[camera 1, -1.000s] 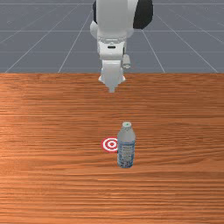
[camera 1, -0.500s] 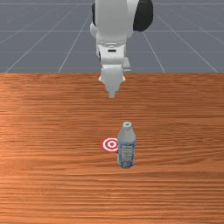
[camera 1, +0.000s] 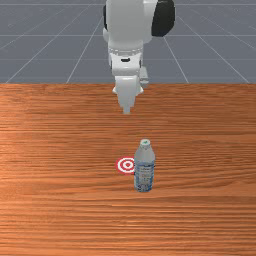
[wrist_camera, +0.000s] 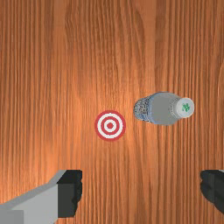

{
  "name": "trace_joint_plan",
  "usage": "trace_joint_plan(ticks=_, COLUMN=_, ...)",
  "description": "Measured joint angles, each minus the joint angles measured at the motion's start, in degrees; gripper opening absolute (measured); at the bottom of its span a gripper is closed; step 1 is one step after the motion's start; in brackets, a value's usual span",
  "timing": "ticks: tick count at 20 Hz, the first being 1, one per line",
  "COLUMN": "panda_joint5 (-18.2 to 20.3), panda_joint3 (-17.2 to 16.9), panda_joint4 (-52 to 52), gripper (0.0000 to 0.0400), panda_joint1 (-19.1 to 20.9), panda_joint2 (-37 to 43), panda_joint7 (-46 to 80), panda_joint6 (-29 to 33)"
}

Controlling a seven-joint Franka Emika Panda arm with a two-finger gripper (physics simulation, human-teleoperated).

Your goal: Pick up the bottle and put it on the marker

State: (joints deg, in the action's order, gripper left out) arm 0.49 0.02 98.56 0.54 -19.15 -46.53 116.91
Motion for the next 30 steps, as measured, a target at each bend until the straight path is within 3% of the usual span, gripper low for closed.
trace_joint_plan(ticks=8, panda_joint5=-0.46, panda_joint3=-0.14, panda_joint4=0.1, gripper=0.04, panda_joint1=-0.16, panda_joint2=0.3, panda_joint7=0.53, panda_joint6=0.1)
trace_joint_plan(ticks=12, panda_joint5=-5.2, panda_joint3=-1.35, panda_joint4=-5.88, gripper=0.04, panda_joint1=-1.81, panda_joint2=-3.55, panda_joint7=3.4, panda_joint6=-2.15)
trace_joint_plan(ticks=15, panda_joint5=-1.65, panda_joint3=-0.37, panda_joint4=-12.77, gripper=0.04, panda_joint1=-0.67, panda_joint2=-7.86, panda_joint7=1.05, panda_joint6=-5.6)
trace_joint_plan(ticks=19, panda_joint5=-1.67, panda_joint3=-0.3, panda_joint4=-14.91, gripper=0.04, panda_joint1=-0.87, panda_joint2=-9.26, panda_joint7=1.42, panda_joint6=-8.1)
trace_joint_plan(ticks=20, panda_joint5=-2.39, panda_joint3=0.73, panda_joint4=-11.72, gripper=0.04, panda_joint1=-0.5, panda_joint2=-7.65, panda_joint7=-4.21, panda_joint6=-4.25)
trace_joint_plan(ticks=22, panda_joint5=-3.01, panda_joint3=1.79, panda_joint4=-11.91, gripper=0.04, panda_joint1=-1.39, panda_joint2=-7.8, panda_joint7=-6.18, panda_joint6=-4.24)
trace_joint_plan(ticks=26, panda_joint5=-3.02, panda_joint3=2.22, panda_joint4=-13.1, gripper=0.04, panda_joint1=-4.8, panda_joint2=-8.53, panda_joint7=1.55, panda_joint6=-4.91)
trace_joint_plan(ticks=27, panda_joint5=-2.61, panda_joint3=1.91, panda_joint4=-14.55, gripper=0.04, panda_joint1=-5.36, panda_joint2=-9.39, panda_joint7=4.6, panda_joint6=-6.55)
trace_joint_plan(ticks=28, panda_joint5=-2.26, panda_joint3=2.06, panda_joint4=-20.67, gripper=0.04, panda_joint1=-5.42, panda_joint2=-13.05, panda_joint7=4.32, panda_joint6=-12.74)
trace_joint_plan(ticks=30, panda_joint5=-2.11, panda_joint3=2.12, panda_joint4=-23.74, gripper=0.04, panda_joint1=-5.44, panda_joint2=-16.22, panda_joint7=4.23, panda_joint6=-14.86)
